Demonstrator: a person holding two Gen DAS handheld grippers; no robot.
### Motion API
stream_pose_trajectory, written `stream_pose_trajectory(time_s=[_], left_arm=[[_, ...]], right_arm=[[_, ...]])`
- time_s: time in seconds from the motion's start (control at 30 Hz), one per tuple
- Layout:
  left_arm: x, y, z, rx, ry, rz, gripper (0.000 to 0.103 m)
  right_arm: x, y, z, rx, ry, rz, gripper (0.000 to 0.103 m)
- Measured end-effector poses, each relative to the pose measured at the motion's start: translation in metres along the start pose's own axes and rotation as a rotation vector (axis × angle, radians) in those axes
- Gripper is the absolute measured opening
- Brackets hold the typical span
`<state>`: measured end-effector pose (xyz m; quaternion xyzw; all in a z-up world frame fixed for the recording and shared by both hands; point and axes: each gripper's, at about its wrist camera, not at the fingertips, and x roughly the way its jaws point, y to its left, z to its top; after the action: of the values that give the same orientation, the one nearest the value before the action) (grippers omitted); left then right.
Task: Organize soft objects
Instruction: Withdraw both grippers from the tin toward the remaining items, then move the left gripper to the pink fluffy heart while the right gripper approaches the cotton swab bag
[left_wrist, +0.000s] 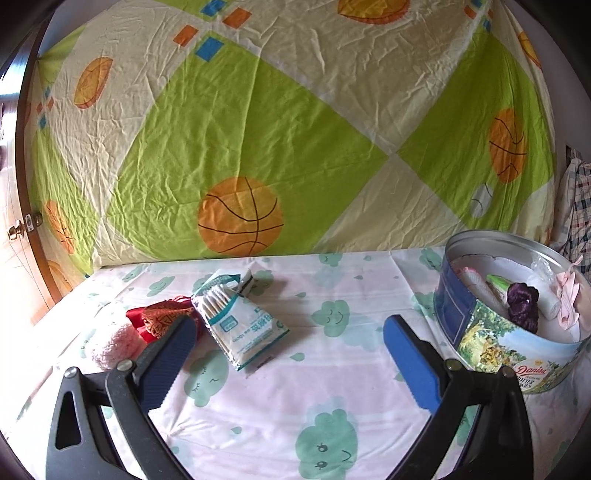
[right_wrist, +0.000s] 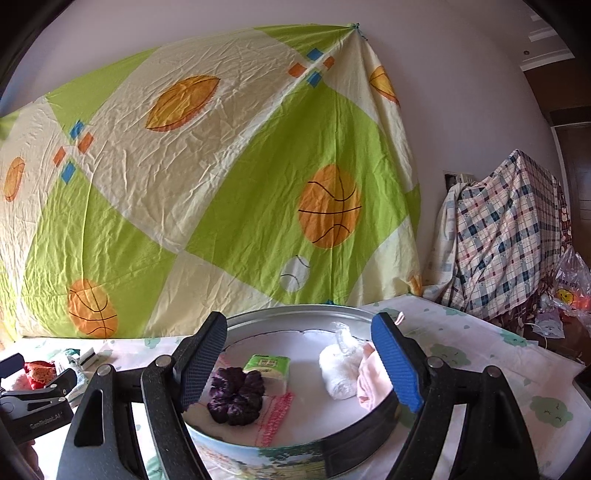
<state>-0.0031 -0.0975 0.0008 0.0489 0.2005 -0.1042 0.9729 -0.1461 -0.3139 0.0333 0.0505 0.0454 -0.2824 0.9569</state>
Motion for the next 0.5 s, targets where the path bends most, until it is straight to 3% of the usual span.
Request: stream_pose_trajectory(time_s=[0.5], left_arm=[[0.015, 0.052, -0.001, -0.065, 0.024, 0.045, 0.103]], right_arm=[[-0.002, 0.078, -0.012, -0.018, 0.038, 0.138, 0.082]])
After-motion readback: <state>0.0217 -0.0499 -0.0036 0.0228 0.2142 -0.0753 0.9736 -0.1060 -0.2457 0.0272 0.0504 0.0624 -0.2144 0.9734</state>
